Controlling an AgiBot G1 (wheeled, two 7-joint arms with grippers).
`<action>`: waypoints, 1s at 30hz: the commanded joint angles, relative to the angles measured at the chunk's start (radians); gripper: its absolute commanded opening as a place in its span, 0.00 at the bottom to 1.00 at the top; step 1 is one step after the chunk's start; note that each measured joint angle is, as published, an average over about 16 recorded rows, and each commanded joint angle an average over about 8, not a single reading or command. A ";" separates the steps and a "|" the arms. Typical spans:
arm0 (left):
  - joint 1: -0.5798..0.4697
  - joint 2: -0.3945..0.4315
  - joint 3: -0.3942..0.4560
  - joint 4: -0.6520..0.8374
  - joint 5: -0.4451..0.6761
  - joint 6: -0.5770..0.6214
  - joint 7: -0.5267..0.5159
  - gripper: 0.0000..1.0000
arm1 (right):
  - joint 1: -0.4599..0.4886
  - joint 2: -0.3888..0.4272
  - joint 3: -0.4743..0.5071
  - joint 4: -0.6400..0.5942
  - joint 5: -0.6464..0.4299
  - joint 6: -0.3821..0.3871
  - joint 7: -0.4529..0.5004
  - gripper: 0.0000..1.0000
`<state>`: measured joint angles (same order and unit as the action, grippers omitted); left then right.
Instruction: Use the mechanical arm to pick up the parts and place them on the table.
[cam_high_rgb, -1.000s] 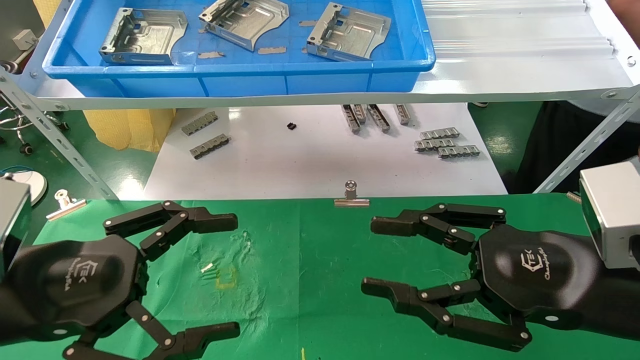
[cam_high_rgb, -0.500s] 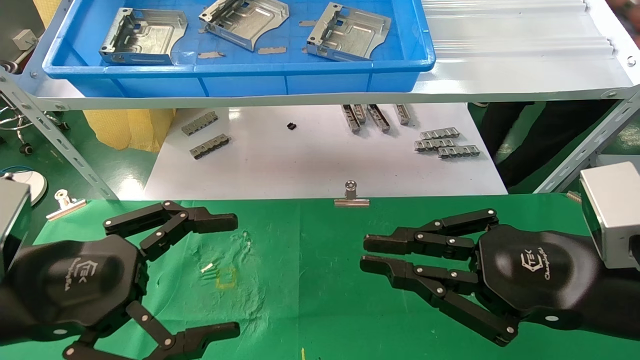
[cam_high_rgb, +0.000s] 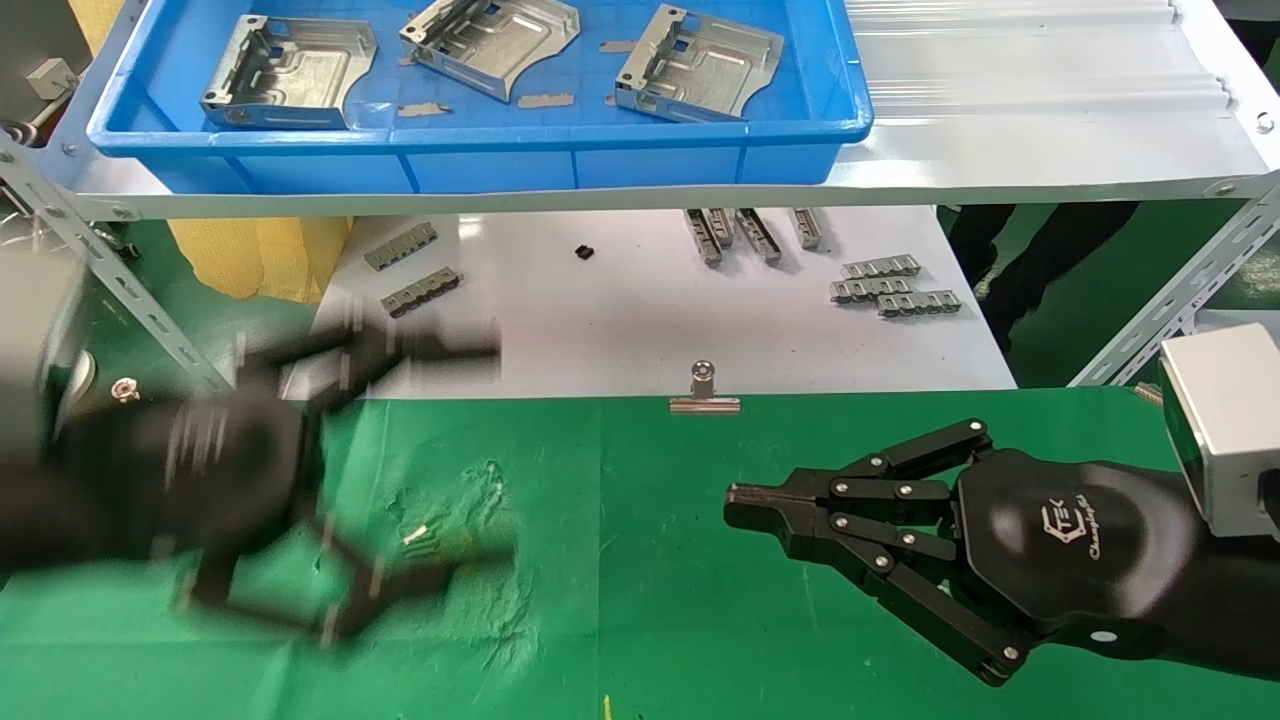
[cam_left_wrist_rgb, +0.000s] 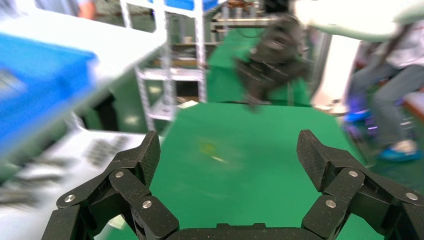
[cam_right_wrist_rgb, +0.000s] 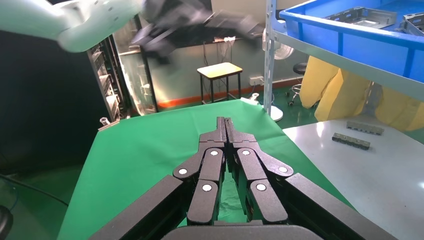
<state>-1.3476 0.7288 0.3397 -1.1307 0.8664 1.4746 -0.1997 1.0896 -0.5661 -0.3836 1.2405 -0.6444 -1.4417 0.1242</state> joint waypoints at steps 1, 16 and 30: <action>-0.080 0.029 0.018 0.029 0.037 0.002 -0.012 1.00 | 0.000 0.000 0.000 0.000 0.000 0.000 0.000 0.00; -0.594 0.429 0.146 0.842 0.402 -0.465 0.135 1.00 | 0.000 0.000 0.000 0.000 0.000 0.000 0.000 0.00; -0.676 0.559 0.173 1.093 0.456 -0.680 0.173 0.00 | 0.000 0.000 0.000 0.000 0.000 0.000 0.000 1.00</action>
<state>-2.0219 1.2837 0.5117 -0.0475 1.3218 0.8001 -0.0242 1.0896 -0.5660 -0.3836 1.2405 -0.6444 -1.4417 0.1241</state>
